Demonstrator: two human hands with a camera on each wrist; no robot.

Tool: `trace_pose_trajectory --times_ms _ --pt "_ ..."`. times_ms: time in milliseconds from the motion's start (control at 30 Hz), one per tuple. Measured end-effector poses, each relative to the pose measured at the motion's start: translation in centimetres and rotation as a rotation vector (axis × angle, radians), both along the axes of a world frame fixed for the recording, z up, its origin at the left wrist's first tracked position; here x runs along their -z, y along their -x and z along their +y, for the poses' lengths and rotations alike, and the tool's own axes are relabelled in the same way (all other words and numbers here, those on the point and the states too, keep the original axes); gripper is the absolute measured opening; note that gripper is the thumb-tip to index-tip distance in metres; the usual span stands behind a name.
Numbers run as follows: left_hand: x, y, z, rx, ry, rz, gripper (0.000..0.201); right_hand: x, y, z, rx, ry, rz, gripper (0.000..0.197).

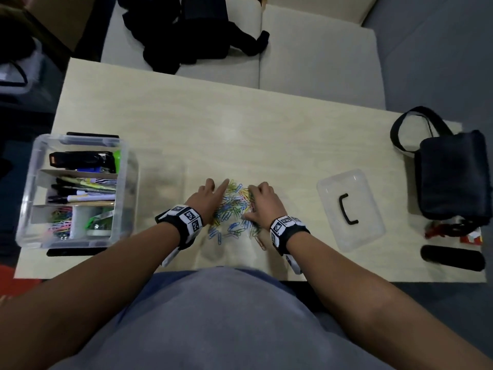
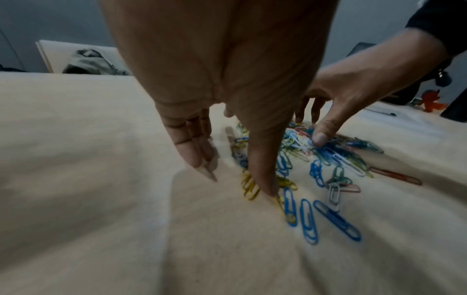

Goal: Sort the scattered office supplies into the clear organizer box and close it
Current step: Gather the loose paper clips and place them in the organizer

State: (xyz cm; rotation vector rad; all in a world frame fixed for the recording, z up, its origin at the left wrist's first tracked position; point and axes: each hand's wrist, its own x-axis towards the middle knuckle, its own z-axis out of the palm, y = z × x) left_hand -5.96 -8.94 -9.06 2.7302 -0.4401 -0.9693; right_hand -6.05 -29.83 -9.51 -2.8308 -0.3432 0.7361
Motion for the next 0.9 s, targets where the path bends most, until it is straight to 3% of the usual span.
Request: trace_pose_trajectory --times_ms 133,300,433,633,900 --pt "0.8 -1.0 -1.2 0.016 0.106 -0.012 0.116 0.4 -0.2 0.4 -0.032 -0.044 -0.025 0.068" --pt "0.4 -1.8 -2.6 -0.002 0.158 -0.002 0.065 0.4 -0.3 0.5 -0.047 -0.113 -0.011 0.042" --pt "0.3 -1.8 -3.3 -0.027 0.164 -0.032 0.038 0.4 -0.6 0.6 -0.074 -0.121 -0.005 0.033" --pt "0.3 -2.1 -3.1 -0.022 0.102 -0.044 0.023 0.3 -1.0 0.3 -0.09 -0.143 -0.045 0.021" --pt "0.1 -2.3 -1.8 0.002 0.061 -0.16 0.021 -0.5 -1.4 -0.3 0.006 -0.177 -0.116 0.014"
